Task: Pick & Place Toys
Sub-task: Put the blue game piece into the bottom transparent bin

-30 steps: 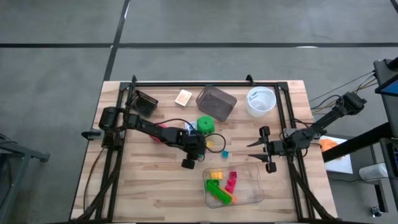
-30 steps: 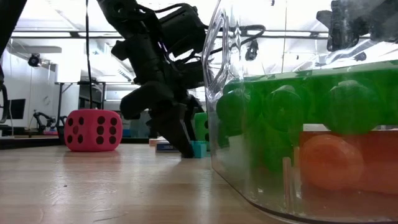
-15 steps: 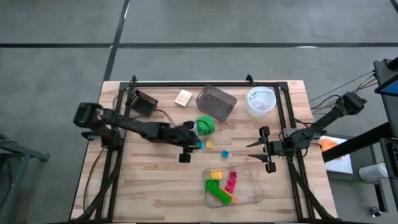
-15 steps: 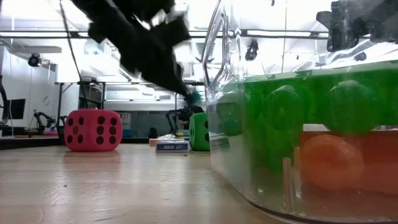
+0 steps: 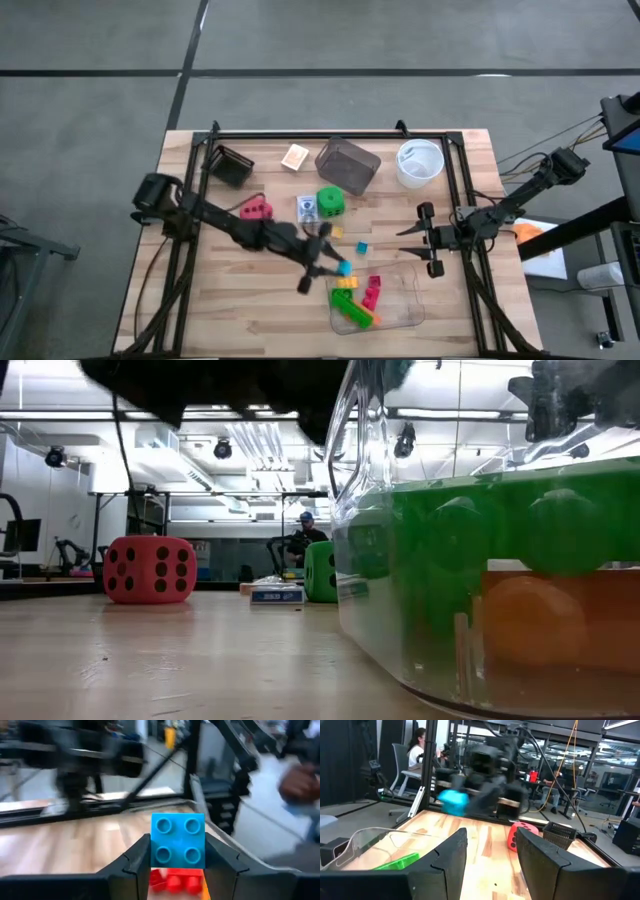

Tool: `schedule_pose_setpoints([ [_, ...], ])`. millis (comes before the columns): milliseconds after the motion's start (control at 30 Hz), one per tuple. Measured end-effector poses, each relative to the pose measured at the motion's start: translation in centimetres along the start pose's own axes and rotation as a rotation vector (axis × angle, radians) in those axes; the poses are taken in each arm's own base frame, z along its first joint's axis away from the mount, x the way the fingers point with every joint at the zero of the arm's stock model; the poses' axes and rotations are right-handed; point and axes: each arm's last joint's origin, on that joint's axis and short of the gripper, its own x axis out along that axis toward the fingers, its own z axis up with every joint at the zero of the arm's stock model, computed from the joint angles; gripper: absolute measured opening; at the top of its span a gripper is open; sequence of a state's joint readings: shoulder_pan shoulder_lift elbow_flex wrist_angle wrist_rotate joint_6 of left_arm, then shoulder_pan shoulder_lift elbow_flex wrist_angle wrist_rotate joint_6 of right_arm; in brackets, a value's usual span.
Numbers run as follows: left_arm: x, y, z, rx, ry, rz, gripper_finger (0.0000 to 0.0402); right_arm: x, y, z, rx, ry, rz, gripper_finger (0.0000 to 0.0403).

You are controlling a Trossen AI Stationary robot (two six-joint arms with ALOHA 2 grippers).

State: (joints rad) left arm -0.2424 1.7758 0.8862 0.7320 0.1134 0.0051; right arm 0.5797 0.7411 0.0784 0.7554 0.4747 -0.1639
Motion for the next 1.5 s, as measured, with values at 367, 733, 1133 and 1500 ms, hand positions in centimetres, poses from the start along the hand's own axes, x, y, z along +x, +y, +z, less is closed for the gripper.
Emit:
schedule_pose_setpoints([
  [367, 5.7, 0.1, 1.2, 0.041, 0.473, -0.053, 0.0134, 0.0, 0.0, -0.1, 0.0, 0.005, -0.001, 0.0167],
  [733, 6.6, 0.1, 0.7, 0.05, 0.591, -0.074, 0.0226, 0.0, 0.0, -0.1, -0.003, 0.011, -0.001, 0.0167],
  [1133, 6.5, -0.1, 0.9, 0.05, 0.585, -0.083, 0.035, 0.0, 0.0, -0.1, -0.003, 0.012, 0.0, 0.0167],
  [1500, 6.9, -0.3, 2.0, 0.077, 0.549, -0.091, 0.0289, 0.1, 0.1, -0.3, -0.007, 0.02, 0.001, 0.0167],
])
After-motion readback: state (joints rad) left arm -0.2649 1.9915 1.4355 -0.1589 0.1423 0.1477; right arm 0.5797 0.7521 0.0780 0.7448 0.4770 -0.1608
